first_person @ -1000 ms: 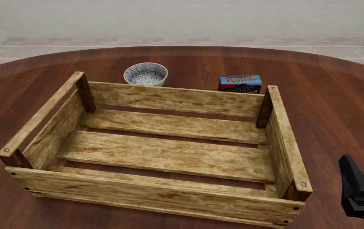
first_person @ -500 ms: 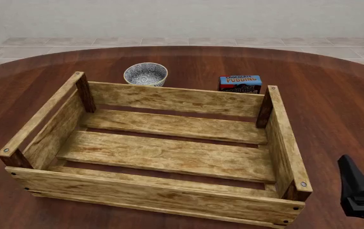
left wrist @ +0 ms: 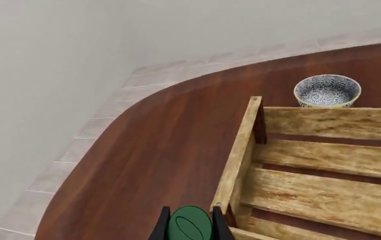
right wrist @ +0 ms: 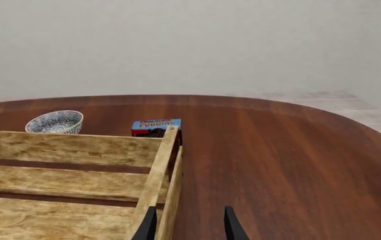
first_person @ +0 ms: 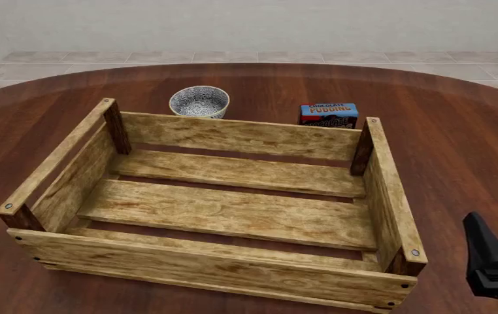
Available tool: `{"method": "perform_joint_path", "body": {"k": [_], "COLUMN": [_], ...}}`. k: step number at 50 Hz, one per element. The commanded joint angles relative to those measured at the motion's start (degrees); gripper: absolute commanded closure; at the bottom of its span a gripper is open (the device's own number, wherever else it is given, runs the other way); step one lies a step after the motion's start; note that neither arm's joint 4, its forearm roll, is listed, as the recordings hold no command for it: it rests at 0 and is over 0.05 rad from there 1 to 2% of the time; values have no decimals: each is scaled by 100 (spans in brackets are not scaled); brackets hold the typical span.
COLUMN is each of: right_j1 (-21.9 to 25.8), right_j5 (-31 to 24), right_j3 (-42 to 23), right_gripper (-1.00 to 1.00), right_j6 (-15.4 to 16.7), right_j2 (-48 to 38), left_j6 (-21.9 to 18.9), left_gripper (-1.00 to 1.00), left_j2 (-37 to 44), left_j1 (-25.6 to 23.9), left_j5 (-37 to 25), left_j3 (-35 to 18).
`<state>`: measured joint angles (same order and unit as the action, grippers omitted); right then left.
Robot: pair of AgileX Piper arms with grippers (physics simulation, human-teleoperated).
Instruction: Pick up the salad dressing and put it in the tray.
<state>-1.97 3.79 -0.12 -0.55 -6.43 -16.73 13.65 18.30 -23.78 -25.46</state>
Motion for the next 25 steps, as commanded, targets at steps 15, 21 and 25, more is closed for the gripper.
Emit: {"method": "perform_joint_path", "body": {"k": [15, 21, 25], "right_j1": [-41, -33, -24], "right_j5": [8, 42, 41], "right_j3": [-1, 3, 6], "right_gripper": [-100, -100, -100], "right_j6": [-50, -59, -52], "right_j2": [-7, -40, -35], "left_j6": [-520, -482, -488], "left_gripper": [100, 100, 100], "left_j2": [811, 1056, 1309], "left_j1": [-1253, -1620, -1831], "left_j5": [-61, -40, 55], "left_j3": [-1396, -1662, -1783]}}
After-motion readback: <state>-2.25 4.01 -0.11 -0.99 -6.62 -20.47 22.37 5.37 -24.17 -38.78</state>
